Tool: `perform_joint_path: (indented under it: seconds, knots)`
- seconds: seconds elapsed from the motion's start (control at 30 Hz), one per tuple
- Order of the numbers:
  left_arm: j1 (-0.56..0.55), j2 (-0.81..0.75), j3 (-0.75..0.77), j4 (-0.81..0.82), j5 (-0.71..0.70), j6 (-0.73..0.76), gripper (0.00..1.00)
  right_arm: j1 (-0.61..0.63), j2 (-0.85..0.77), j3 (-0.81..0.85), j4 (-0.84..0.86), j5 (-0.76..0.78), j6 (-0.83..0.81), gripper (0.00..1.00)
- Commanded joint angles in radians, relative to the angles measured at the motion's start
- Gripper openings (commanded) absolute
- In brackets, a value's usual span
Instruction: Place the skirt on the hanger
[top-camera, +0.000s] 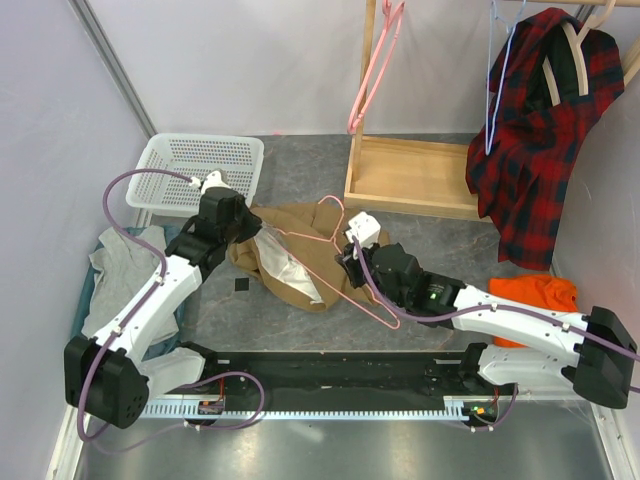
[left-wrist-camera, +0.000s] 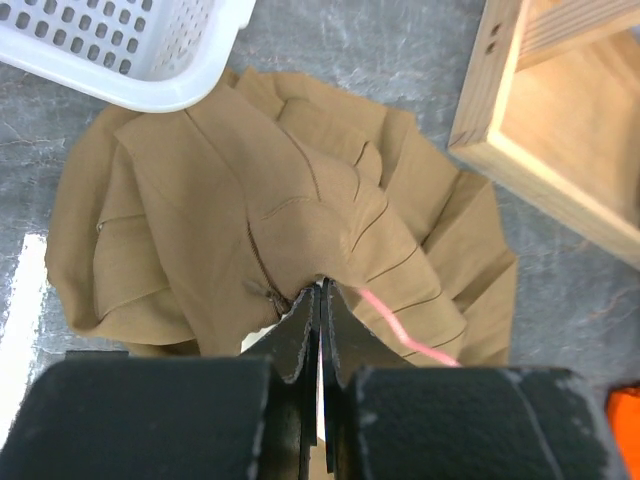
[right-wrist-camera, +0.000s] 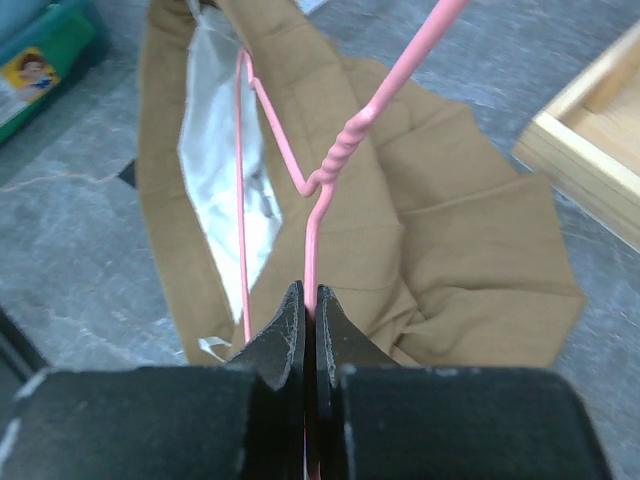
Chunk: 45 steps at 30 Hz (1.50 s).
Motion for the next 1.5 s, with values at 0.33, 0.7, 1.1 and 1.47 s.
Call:
perform_joint_path:
  seconds: [0.33,0.7,1.1,1.47]
  knots:
    - [0.006,-0.014,0.006,0.036,-0.036,-0.126,0.02,0.005,-0.064,-0.103,0.203,-0.069,0.052,0.00]
    - [0.007,-0.008,-0.007,0.049,-0.024,-0.146,0.02,0.006,-0.073,-0.171,0.370,0.045,0.078,0.00]
    - [0.007,0.002,-0.024,0.080,0.010,-0.172,0.02,0.013,0.034,-0.269,0.686,0.107,0.148,0.00]
    - [0.009,0.008,-0.068,0.183,0.151,-0.159,0.02,0.025,0.197,-0.320,1.014,0.132,0.135,0.00]
